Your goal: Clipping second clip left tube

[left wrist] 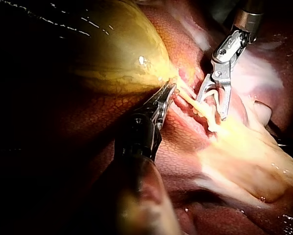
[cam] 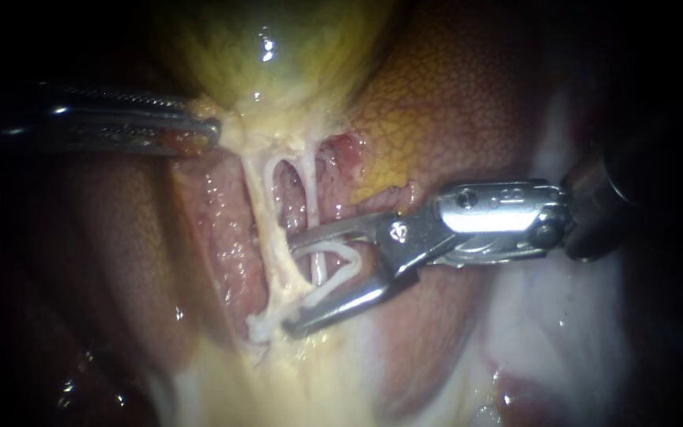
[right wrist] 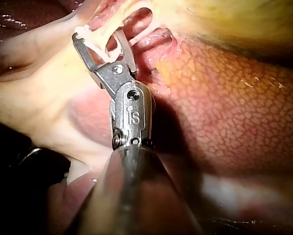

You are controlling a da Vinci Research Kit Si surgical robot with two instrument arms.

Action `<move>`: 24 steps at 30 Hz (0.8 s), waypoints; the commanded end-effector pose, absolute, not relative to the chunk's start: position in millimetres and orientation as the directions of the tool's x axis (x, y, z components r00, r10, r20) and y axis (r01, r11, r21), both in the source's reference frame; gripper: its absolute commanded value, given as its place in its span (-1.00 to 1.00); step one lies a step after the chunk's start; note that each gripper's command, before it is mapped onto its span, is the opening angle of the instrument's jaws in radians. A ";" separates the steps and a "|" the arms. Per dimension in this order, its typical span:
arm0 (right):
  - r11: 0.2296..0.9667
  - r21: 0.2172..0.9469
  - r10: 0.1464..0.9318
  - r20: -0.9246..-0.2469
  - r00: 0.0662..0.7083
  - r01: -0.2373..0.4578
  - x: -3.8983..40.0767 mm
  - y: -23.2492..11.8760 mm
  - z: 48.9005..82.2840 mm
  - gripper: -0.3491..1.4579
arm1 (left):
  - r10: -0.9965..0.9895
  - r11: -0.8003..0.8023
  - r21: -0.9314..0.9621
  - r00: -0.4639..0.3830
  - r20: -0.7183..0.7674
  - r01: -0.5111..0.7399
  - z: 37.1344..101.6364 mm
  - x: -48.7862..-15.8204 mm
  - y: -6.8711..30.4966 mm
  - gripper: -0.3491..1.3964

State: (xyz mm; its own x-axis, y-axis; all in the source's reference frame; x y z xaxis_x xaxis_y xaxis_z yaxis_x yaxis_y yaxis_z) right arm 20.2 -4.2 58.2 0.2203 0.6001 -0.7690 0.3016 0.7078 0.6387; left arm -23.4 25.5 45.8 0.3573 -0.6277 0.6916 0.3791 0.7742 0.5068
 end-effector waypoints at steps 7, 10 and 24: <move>0.682 0.643 0.625 -0.760 0.177 0.348 21.4 -4.5 57.8 -0.12 | -0.628 0.774 0.507 0.357 0.691 0.380 45.8 -23.5 25.5 -1.00; 0.671 0.642 0.630 -0.757 0.170 0.371 22.2 -4.8 57.4 -0.12 | -0.628 0.774 0.507 0.357 0.691 0.380 45.8 -23.5 25.5 -1.00; 0.615 0.634 0.646 -0.746 0.162 0.469 23.7 -6.4 55.6 -0.21 | -0.628 0.774 0.507 0.357 0.692 0.379 45.8 -23.4 25.5 -1.00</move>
State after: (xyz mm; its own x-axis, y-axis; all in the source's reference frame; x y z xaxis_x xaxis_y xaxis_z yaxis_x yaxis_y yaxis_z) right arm 23.7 -6.4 55.6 0.1620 0.6469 -0.7452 0.4691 0.6139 0.6349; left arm -23.4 25.5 45.8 0.3574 -0.6279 0.6914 0.3798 0.7740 0.5066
